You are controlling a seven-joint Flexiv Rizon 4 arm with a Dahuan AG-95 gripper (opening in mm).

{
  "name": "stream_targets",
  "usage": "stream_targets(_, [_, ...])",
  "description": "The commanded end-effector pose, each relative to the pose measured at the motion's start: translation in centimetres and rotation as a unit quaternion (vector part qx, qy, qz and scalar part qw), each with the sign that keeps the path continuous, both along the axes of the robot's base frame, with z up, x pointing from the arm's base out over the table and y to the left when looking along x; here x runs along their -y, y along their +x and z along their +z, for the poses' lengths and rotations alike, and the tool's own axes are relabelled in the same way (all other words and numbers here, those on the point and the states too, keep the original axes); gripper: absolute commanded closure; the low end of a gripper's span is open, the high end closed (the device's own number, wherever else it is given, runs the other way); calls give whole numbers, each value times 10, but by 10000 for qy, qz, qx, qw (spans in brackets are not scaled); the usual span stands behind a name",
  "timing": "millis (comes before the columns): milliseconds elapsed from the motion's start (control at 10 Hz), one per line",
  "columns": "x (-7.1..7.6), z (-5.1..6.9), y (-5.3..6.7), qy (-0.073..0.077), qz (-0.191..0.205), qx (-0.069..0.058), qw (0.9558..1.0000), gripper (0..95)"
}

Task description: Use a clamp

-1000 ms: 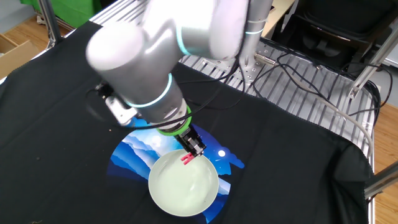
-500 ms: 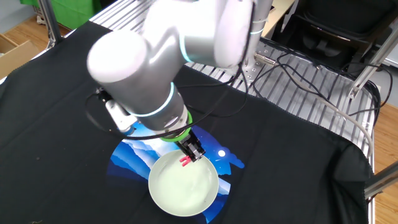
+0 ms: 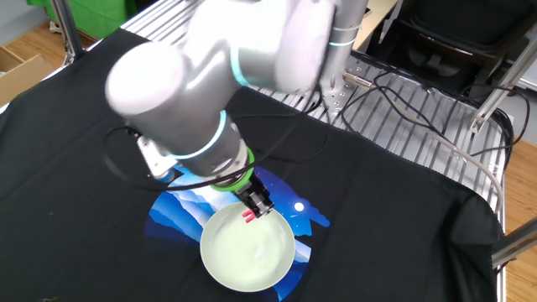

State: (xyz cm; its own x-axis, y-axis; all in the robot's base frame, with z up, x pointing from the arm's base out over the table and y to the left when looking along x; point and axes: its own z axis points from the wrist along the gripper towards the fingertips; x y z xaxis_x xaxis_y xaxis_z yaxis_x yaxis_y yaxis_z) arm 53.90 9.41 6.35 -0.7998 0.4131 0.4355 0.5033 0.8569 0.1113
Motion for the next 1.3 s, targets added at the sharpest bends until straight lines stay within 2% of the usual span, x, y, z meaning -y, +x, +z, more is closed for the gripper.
stream_targets(100, [0, 1, -6, -138, -187, -125, 9997, 950])
stream_targets(200, [0, 1, -11, -162, -354, -244, 9989, 950])
stream_targets(400, [1, -1, -22, -114, -563, -371, 9977, 950])
stream_targets(600, [3, -3, -31, -72, -634, -415, 9971, 950])
stream_targets(800, [8, -4, -39, 67, -770, -531, 9956, 950])
stream_targets(1000, [11, -5, -50, 65, -898, -578, 9943, 950])
stream_targets(1100, [13, -7, -55, 103, -1029, -639, 9926, 950])
stream_targets(1300, [13, -7, -58, 235, -1205, -793, 9893, 950])
